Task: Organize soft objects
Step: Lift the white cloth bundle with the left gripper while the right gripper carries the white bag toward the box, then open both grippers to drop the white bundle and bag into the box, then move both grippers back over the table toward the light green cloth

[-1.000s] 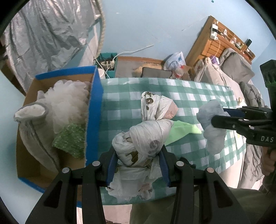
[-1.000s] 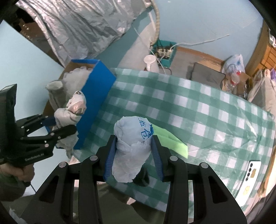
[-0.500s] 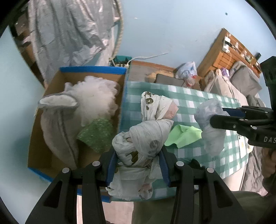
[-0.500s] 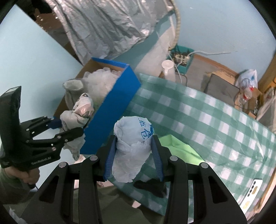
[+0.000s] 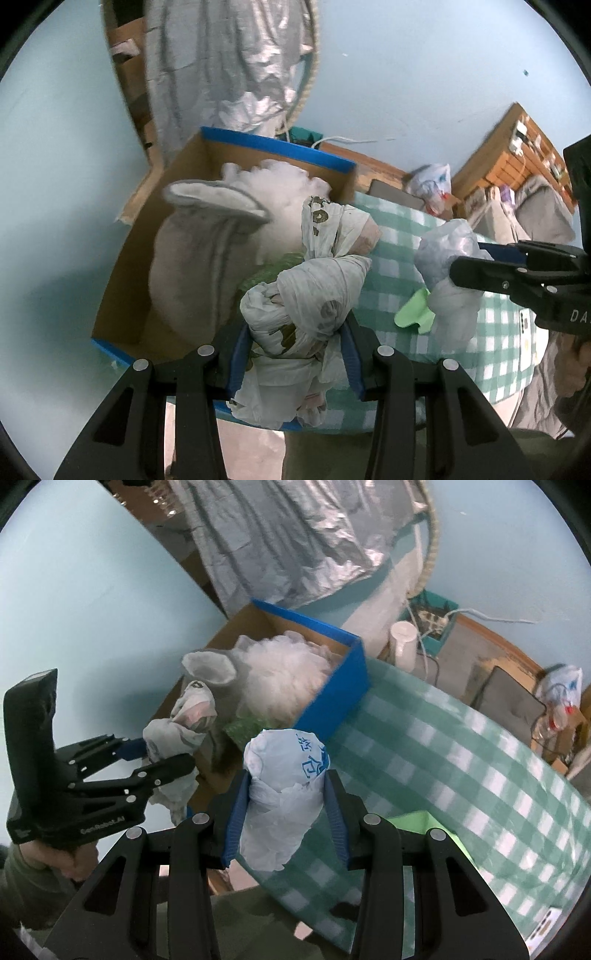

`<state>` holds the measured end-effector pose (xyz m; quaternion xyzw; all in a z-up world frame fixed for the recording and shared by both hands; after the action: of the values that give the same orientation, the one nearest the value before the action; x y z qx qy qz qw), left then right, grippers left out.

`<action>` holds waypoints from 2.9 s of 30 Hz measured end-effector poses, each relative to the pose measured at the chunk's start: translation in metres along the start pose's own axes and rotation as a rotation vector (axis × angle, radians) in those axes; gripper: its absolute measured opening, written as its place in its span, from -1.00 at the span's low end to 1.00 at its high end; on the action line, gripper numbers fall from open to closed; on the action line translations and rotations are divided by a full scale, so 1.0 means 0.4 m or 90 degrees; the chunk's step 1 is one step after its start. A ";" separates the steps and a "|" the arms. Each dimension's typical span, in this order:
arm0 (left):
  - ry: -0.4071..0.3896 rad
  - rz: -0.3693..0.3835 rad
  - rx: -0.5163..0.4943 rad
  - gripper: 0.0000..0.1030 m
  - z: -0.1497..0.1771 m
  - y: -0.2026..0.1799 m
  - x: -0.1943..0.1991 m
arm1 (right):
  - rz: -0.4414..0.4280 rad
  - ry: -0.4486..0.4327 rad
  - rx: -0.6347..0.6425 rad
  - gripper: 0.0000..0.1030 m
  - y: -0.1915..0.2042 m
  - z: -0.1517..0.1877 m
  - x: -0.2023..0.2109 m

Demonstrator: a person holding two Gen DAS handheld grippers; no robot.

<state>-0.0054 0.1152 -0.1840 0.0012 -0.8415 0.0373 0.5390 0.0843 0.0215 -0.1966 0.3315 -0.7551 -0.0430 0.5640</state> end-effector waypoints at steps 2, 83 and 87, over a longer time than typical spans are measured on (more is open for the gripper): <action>-0.004 0.001 0.013 -0.13 0.003 0.024 -0.002 | -0.005 0.003 0.009 -0.23 0.025 -0.011 -0.018; 0.023 0.031 -0.021 0.49 0.030 -0.077 -0.055 | 0.072 0.038 -0.008 0.20 -0.104 0.018 -0.079; 0.026 0.040 -0.037 0.49 0.029 -0.134 -0.061 | 0.085 0.045 -0.014 0.22 -0.163 0.041 -0.063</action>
<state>-0.0036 0.0600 -0.2076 -0.0414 -0.8308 0.0300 0.5541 0.1028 -0.0202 -0.2519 0.2753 -0.7548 -0.0022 0.5954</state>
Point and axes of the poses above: each gripper's, at about its wrist camera, not at the fingertips, and x roughly against the way its jaws point, y to its left, z to its underside, the point moved 7 cm from there along -x, roughly the way its jaws point, and after that the axes turned 9 degrees about -x, right-handed, at the moved point
